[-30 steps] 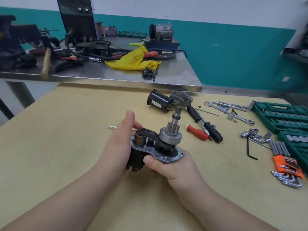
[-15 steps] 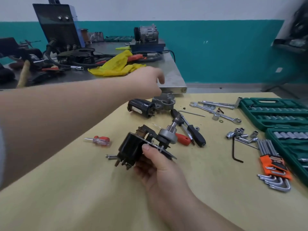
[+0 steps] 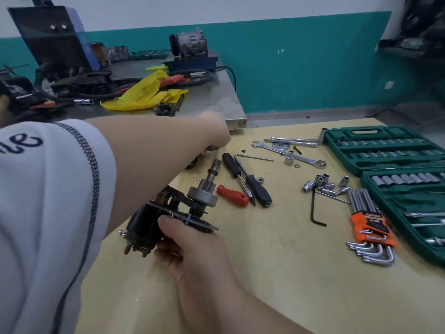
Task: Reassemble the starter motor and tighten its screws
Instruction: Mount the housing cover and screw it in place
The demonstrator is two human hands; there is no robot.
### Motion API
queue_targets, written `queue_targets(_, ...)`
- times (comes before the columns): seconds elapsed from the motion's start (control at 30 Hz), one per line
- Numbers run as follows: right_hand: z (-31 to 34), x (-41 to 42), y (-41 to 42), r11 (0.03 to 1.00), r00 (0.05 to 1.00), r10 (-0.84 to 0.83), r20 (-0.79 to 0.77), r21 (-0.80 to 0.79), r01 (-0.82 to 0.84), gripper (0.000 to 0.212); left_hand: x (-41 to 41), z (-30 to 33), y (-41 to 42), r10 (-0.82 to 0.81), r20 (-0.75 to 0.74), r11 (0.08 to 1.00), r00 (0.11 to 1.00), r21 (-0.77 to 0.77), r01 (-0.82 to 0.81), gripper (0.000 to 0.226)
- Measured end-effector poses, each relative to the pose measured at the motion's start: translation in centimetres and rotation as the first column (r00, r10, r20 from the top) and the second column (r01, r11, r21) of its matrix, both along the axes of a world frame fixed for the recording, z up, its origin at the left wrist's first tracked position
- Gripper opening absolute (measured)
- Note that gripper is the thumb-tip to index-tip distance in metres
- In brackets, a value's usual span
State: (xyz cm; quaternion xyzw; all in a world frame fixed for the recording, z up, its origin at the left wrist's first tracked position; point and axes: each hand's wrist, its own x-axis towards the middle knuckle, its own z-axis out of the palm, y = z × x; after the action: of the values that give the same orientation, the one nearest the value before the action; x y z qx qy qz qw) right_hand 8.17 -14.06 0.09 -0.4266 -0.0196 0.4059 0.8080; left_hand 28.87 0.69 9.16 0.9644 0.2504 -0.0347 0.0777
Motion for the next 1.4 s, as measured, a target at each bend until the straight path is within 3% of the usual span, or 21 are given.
queue_targets(0.2,0.0,0.0,0.0,1.000,1.000,0.005,-0.007,-0.002,-0.005,0.048,-1.8,1.8,0.4,0.023,0.135,0.994,0.991,-0.106,-0.009,0.028)
queue_targets(0.33,0.0,0.0,-0.2,1.000,0.999,0.016,-0.029,0.016,-0.015,0.025,-4.2,6.0,0.9,0.188,0.346,0.863,0.919,-0.505,0.013,0.035)
queue_targets(0.43,-0.2,0.0,-0.2,1.000,1.000,0.017,-0.019,0.010,-0.016,0.019,-7.5,8.6,0.9,0.315,0.422,0.659,0.850,-0.742,0.124,0.037)
queue_targets(0.5,-0.1,0.0,-0.1,1.000,1.000,0.019,0.007,0.020,-0.019,0.017,-11.0,9.6,1.5,0.405,0.427,0.415,0.808,-0.874,0.253,0.035)
queue_targets(0.57,-0.1,0.0,0.1,1.000,0.999,0.007,0.042,0.027,-0.008,0.025,-15.7,9.8,2.4,0.406,0.406,0.164,0.819,-0.914,0.372,0.030)
queue_targets(0.63,0.2,-0.3,0.2,1.000,0.996,-0.003,0.094,0.021,0.001,0.032,-20.5,9.3,3.0,0.375,0.408,0.029,0.832,-0.903,0.429,0.043)
queue_targets(0.87,-0.1,-0.7,0.5,0.998,0.972,0.040,0.234,-0.058,-0.027,0.032,-30.7,4.6,2.5,0.381,0.444,0.019,0.811,-0.881,0.473,0.065)
queue_targets(1.07,0.1,-1.0,0.2,0.992,0.936,0.096,0.340,-0.111,-0.061,0.043,-31.7,3.0,3.9,0.383,0.325,0.047,0.864,-0.942,0.334,0.060)
queue_targets(1.23,-0.1,-0.7,0.2,0.991,0.928,0.107,0.357,-0.118,-0.068,0.049,-32.0,2.4,4.9,0.321,0.333,0.107,0.887,-0.943,0.315,0.082)
queue_targets(1.4,-0.4,-0.3,0.1,0.992,0.933,0.117,0.341,-0.091,-0.091,0.046,-32.1,2.8,4.0,0.275,0.359,0.186,0.892,-0.930,0.317,0.059)
